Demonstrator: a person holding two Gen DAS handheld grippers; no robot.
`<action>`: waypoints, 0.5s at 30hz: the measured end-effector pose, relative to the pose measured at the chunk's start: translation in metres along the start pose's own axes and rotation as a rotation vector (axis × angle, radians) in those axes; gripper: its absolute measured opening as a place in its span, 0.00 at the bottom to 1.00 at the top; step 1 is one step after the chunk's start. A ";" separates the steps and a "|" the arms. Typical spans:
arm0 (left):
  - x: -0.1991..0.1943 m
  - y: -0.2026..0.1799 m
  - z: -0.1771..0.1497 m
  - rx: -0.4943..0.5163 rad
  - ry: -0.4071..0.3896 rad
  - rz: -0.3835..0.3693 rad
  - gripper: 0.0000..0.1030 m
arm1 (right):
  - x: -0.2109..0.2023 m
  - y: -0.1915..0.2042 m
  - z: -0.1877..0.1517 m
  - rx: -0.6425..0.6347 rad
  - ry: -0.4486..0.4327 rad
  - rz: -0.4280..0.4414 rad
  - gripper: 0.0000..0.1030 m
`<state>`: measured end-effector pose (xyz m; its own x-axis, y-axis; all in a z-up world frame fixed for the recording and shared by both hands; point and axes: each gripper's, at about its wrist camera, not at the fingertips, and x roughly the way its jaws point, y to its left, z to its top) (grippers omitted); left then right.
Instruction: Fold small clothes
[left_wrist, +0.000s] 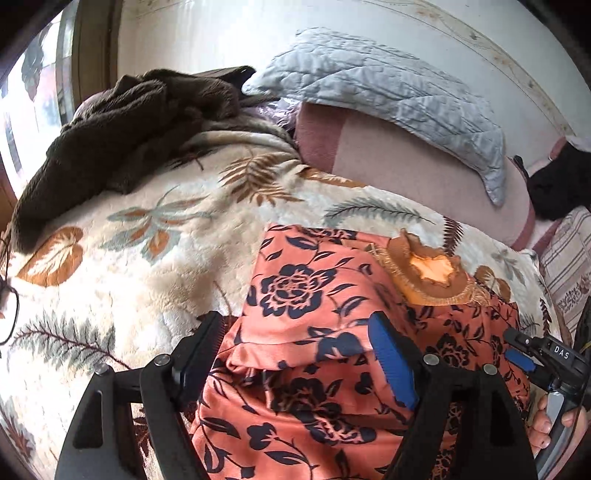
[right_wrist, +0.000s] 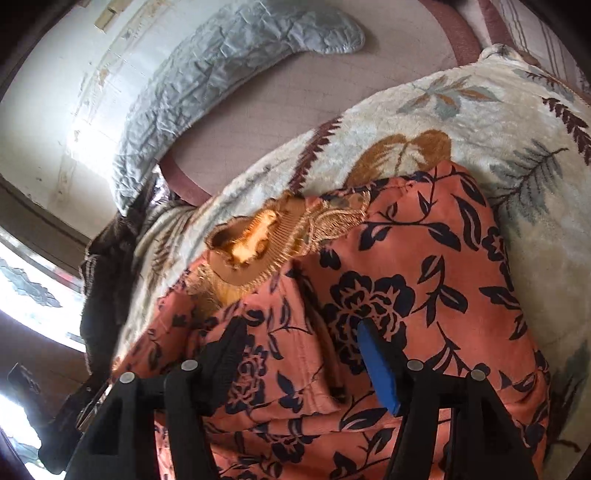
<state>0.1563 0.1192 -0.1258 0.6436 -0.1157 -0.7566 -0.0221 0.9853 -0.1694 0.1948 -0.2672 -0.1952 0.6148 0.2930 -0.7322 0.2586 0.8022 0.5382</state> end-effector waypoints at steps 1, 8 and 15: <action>0.006 0.005 -0.002 -0.008 0.010 0.011 0.78 | 0.010 -0.004 -0.002 0.014 0.020 -0.003 0.63; 0.029 0.031 -0.002 -0.041 0.057 0.077 0.78 | 0.034 0.020 -0.018 -0.102 0.045 0.016 0.20; 0.031 0.029 -0.006 0.000 0.066 0.121 0.78 | -0.031 0.045 -0.013 -0.177 -0.201 -0.059 0.12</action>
<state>0.1711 0.1437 -0.1578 0.5841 -0.0038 -0.8116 -0.0965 0.9926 -0.0742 0.1780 -0.2338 -0.1542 0.7428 0.1476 -0.6530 0.1755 0.8983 0.4027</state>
